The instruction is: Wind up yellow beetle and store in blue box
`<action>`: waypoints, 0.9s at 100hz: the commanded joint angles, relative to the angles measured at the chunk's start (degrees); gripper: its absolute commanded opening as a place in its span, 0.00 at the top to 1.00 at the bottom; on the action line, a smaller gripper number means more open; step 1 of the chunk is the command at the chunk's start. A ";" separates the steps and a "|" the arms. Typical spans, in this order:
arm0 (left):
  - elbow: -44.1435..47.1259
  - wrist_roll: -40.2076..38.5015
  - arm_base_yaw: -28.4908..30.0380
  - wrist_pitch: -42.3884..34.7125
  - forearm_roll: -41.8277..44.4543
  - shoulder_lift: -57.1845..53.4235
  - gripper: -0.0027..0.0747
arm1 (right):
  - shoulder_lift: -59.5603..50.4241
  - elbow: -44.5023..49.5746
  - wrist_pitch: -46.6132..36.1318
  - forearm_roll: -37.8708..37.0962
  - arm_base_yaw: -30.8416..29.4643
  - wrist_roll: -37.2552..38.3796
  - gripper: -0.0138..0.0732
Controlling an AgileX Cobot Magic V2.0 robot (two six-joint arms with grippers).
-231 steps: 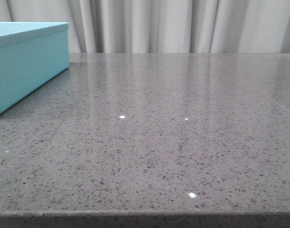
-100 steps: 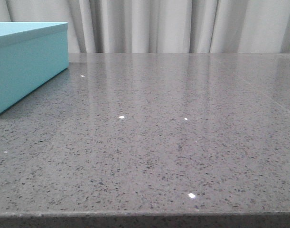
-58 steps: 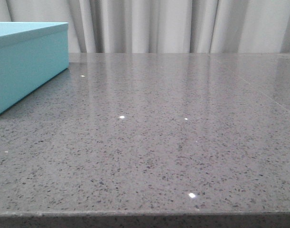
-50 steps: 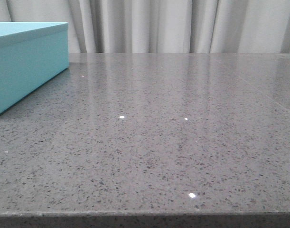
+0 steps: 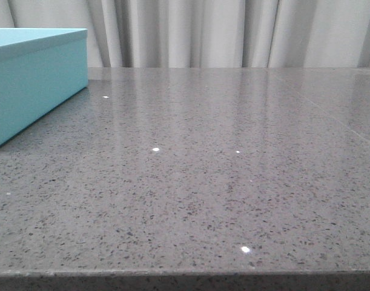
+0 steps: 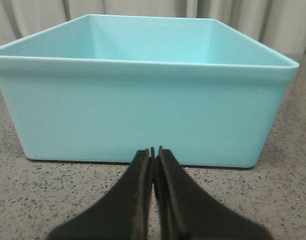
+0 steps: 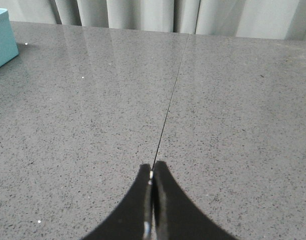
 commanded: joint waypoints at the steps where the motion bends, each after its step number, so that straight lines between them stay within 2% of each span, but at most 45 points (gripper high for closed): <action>1: 1.22 -0.47 0.11 -4.20 -0.13 -1.83 0.99 | 0.42 -0.98 -4.90 -1.37 -0.08 -0.71 0.92; 14: 1.22 -0.47 0.11 -4.20 -0.13 -1.83 0.99 | 0.36 2.06 -10.06 -3.54 -1.08 -0.71 0.92; 36: 1.22 -0.47 0.11 -4.20 -0.13 -1.83 0.99 | -3.24 12.36 -31.77 -3.13 -7.04 -0.71 0.92; 48: 1.22 -0.47 0.11 -4.20 -0.13 -1.83 0.99 | -6.70 17.83 -39.77 -3.06 -11.77 -0.71 0.92; 60: 1.22 -0.47 0.11 -4.20 -0.13 -1.83 0.99 | -10.83 22.53 -41.74 -2.18 -16.83 -0.77 0.92; 80: 1.22 -0.47 0.11 -4.20 -0.13 -1.83 0.99 | -15.07 28.26 -41.62 -1.47 -21.19 -0.92 0.92; 90: 1.22 -0.47 0.11 -4.20 -0.13 -1.83 0.99 | -16.07 30.20 -40.90 2.23 -22.47 -4.92 0.92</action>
